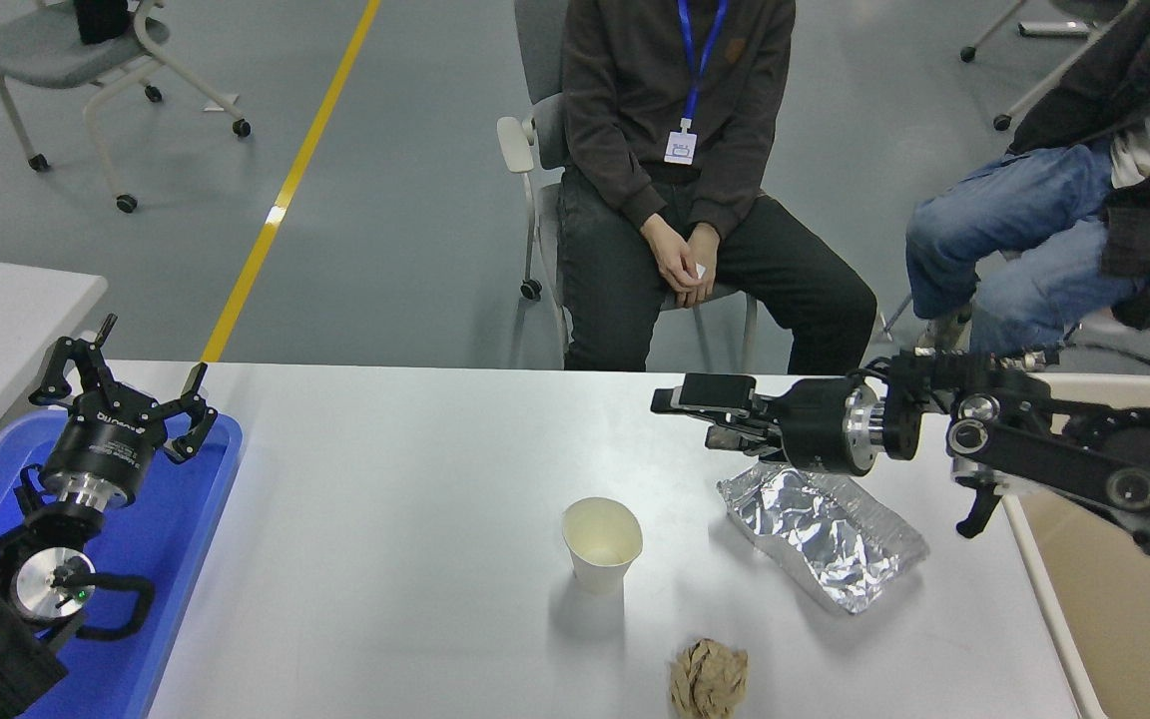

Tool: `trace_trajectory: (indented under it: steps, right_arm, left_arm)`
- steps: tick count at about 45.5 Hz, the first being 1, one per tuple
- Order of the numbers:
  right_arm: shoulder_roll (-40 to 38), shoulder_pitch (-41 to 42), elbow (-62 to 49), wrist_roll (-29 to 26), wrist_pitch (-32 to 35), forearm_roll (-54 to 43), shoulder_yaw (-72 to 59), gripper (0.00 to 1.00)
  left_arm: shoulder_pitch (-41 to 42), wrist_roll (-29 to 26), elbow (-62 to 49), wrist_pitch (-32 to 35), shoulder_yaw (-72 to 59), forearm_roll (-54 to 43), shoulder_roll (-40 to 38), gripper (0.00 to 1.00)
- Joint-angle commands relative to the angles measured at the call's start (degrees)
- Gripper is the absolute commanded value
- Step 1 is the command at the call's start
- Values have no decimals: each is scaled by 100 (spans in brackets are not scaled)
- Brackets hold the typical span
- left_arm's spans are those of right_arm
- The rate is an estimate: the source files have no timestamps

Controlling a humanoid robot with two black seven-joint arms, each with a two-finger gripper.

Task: Clean the table surface

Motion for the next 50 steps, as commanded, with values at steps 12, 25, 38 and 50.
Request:
trace_trajectory:
  steps: [12, 25, 38, 50]
  right_arm:
    - [1689, 804, -968, -181, 6, -116, -1570, 99]
    - [2269, 1058, -1364, -277, 6, -231, -2124, 99]
    - [2445, 1278, -1637, -383, 6, -231, -2537, 99]
    - [2682, 1129, -1909, -321, -11, -415, -2916, 99]
  left_arm:
    - [0, 1, -1, 0, 0, 0, 0, 100]
    - [0, 1, -1, 0, 0, 0, 0, 100]
    - [0, 1, -1, 0, 0, 0, 0, 100]
    - [0, 1, -1, 0, 0, 0, 0, 100]
